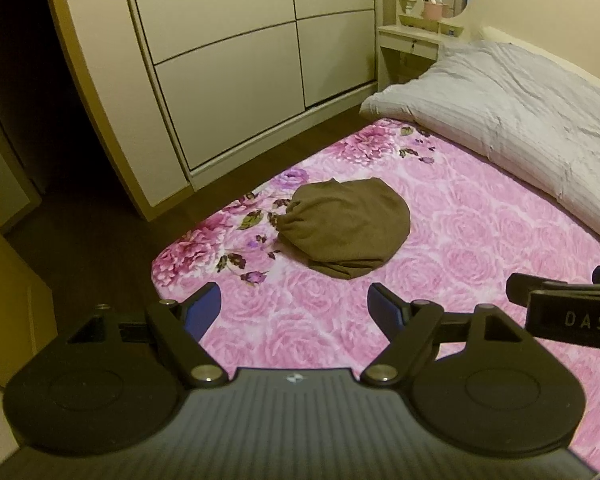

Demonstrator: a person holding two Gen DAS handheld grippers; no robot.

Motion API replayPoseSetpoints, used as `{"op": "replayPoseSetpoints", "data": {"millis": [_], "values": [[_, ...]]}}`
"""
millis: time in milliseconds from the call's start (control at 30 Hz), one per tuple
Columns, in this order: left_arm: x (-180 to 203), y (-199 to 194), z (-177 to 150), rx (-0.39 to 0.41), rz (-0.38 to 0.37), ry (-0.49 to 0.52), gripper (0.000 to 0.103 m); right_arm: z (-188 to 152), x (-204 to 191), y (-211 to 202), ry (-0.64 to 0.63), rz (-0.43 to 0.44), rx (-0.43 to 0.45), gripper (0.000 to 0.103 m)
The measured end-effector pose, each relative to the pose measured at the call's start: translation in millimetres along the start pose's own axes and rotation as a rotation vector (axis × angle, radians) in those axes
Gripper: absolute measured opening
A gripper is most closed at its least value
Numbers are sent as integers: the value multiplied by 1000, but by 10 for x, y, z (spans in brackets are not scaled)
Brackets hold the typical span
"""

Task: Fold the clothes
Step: 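Move both tools toward the crumpled olive-green sweater on the bed, then grasp the olive-green sweater with both grippers and lift it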

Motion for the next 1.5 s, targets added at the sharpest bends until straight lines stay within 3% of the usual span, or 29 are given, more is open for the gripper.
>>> {"op": "replayPoseSetpoints", "data": {"millis": [900,1500], "values": [[-452,1734,863,-171,-97,171,78,640,-329,1472,185,-157,-162,102],[-476,2872,1152,-277,-136,230,78,885,-180,2497,319,-146,-233,102]]}}
Point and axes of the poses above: each gripper's, at about its wrist camera, not at the fingertips, and y roughly the way its jaws point, x to its right, z to its top, the point moved 2 cm from there along y, roughly the way its jaws point, and after that the axes turned 2 degrees about z, right-handed, at the moved point
